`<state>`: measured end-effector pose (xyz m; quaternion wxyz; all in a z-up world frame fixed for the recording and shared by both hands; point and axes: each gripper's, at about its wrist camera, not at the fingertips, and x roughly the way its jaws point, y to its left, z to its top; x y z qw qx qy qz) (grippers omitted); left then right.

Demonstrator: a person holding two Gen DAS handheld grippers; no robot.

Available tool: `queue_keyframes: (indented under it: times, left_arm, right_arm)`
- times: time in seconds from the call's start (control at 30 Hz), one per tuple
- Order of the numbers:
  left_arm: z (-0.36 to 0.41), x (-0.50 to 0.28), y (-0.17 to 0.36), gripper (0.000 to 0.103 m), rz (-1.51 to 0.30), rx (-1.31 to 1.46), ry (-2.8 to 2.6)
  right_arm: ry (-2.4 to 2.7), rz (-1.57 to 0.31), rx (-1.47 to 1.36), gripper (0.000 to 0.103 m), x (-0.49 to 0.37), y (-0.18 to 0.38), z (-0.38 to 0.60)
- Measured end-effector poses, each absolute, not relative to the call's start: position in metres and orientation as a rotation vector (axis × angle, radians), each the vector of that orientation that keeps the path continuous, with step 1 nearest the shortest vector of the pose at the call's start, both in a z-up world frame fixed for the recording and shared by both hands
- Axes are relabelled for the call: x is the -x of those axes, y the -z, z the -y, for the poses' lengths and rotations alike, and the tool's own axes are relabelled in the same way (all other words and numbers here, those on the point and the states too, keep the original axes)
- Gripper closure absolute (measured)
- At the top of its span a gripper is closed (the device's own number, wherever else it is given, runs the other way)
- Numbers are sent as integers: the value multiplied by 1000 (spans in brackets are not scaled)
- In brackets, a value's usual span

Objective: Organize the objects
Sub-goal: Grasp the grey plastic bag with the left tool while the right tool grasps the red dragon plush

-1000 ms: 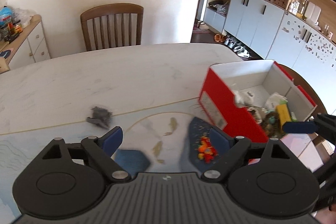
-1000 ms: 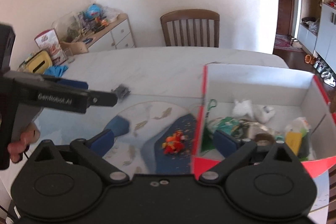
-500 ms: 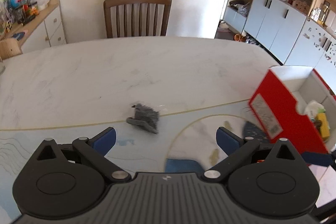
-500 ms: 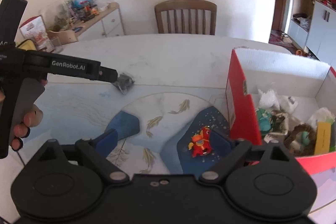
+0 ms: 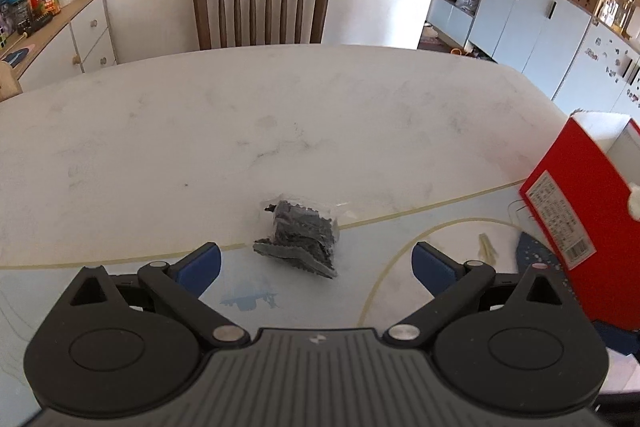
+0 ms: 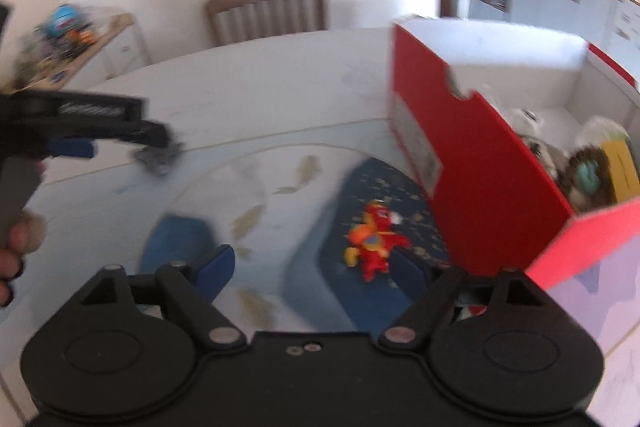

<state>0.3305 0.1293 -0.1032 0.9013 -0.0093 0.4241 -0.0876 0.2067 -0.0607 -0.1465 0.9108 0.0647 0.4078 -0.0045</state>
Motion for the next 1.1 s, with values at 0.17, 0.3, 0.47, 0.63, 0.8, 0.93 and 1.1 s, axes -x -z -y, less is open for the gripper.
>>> queue_keyframes:
  times: [0.17, 0.3, 0.47, 0.63, 0.8, 0.93, 1.1]
  left_arm:
    - [-130, -341, 113, 1, -885, 14, 180]
    - [-129, -347, 120, 1, -882, 2, 181]
    - [-131, -352, 130, 1, -897, 5, 178]
    - [-132, -354, 138, 2, -895, 7, 183]
    - [-131, -350, 139, 5, -869, -10, 188]
    - [-132, -352, 138, 22, -874, -4, 208]
    - [-134, -352, 135, 45, -876, 12, 230]
  right_arm:
    - [111, -849, -150, 24, -211, 159, 64]
    - [163, -847, -156, 22, -215, 163, 62]
    - [218, -859, -138, 27, -219, 168, 58]
    - [274, -860, -166, 34, -228, 168, 54]
    - [281, -854, -144, 52, -233, 167, 47]
    - [270, -852, -129, 62, -234, 167, 45]
    - [256, -861, -119, 66, -235, 165, 46]
